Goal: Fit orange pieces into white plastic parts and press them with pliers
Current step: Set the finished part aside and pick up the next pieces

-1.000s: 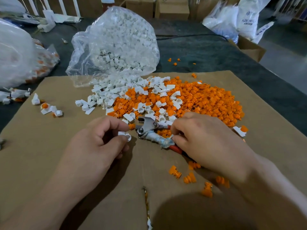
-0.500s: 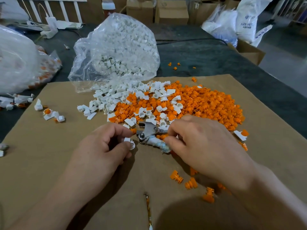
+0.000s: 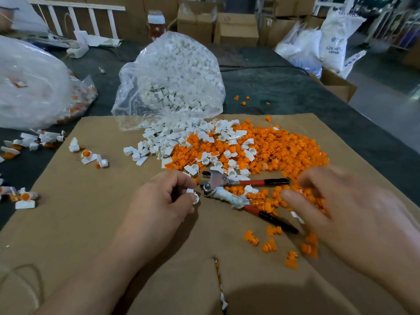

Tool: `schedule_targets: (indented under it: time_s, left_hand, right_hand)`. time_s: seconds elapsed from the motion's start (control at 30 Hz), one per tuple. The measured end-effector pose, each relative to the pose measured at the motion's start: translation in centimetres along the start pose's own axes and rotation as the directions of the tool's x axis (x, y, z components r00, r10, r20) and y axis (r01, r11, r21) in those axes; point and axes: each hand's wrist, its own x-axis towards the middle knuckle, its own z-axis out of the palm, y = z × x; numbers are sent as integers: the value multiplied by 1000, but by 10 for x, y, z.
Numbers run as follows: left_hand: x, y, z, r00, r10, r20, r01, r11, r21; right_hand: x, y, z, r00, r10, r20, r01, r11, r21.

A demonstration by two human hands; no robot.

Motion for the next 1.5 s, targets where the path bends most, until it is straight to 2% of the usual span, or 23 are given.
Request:
schedule_targets:
  time_s: [0.1, 0.23, 0.37, 0.47, 0.5, 0.63, 0.8, 0.93, 1.13, 1.5]
  left_hand:
    - [0, 0, 1, 1000, 22, -5, -21, 999, 37]
    - [0, 0, 3, 1000, 21, -8, -21, 1000, 4]
    - [-2, 1, 2, 999, 39, 1, -39, 999, -12]
    - [-2, 0, 1, 1000, 31, 6, -31, 999, -7]
    - [-1, -1, 1, 1000, 28, 5, -28, 1000, -1]
    - [0, -1, 1, 999, 32, 18, -33, 999, 33]
    - [0, -1, 1, 999, 34, 22, -35, 998, 52]
    - [0, -2, 1, 999, 41, 11, -42, 998, 38]
    - [0, -1, -1, 999, 33, 20, -33, 999, 9]
    - [-1, 5, -2, 999, 8, 43, -11, 998, 57]
  right_hand:
    - [-38, 14, 10, 988, 113, 103, -119, 991, 58]
    - [-62, 8, 30, 951, 151, 271, -134, 988, -79]
    - [-61, -7, 32, 988, -1, 155, 24, 989, -147]
    - [-49, -18, 34, 973, -129, 191, 153, 981, -117]
    - [-43, -23, 34, 958, -113, 262, 139, 987, -82]
    - [-27, -31, 47, 947, -140, 290, 160, 986, -46]
    - [-4, -41, 56, 957, -206, 204, 241, 956, -167]
    - [6, -37, 63, 943, -319, 91, 328, 938, -113]
    - [2, -29, 65, 953, -300, 38, 301, 953, -23]
    - [15, -44, 61, 905, -400, 146, 413, 908, -72]
